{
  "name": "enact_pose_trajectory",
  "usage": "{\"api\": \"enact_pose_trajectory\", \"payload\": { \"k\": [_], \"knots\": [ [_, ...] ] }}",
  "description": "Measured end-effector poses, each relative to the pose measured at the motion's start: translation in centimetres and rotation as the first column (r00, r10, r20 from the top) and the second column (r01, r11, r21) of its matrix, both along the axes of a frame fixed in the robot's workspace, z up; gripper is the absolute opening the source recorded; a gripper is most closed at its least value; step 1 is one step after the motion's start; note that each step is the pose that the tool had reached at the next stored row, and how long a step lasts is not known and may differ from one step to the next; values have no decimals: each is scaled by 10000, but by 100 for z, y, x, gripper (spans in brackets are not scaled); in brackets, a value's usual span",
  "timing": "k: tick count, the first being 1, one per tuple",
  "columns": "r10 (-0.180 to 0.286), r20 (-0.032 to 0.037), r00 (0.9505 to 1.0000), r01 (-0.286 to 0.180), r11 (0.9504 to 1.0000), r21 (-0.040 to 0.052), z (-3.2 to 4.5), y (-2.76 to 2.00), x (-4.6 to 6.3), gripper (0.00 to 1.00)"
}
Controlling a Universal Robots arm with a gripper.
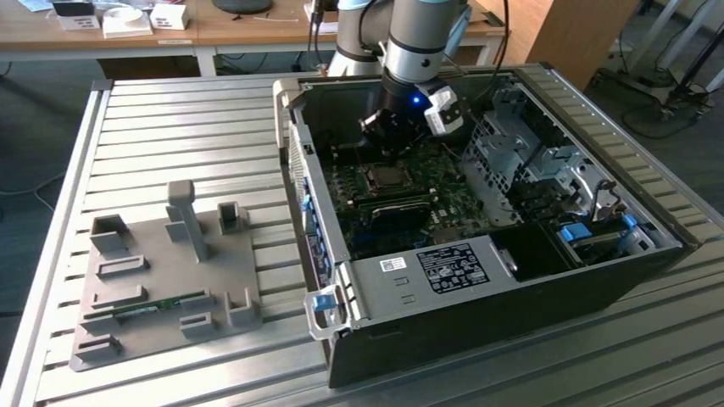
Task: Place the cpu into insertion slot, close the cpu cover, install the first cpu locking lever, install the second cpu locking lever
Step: 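Close the cpu cover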
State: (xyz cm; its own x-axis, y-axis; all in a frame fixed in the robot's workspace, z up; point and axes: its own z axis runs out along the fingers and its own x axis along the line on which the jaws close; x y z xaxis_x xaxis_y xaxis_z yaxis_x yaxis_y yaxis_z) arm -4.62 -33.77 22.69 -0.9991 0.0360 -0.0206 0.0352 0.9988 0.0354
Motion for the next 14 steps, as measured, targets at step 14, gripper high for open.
{"api": "enact_pose_trajectory", "payload": {
  "k": [14],
  "knots": [
    [1, 37, 10000, -1, 10000, -32, -15, 0, -104, 11]
  ]
}}
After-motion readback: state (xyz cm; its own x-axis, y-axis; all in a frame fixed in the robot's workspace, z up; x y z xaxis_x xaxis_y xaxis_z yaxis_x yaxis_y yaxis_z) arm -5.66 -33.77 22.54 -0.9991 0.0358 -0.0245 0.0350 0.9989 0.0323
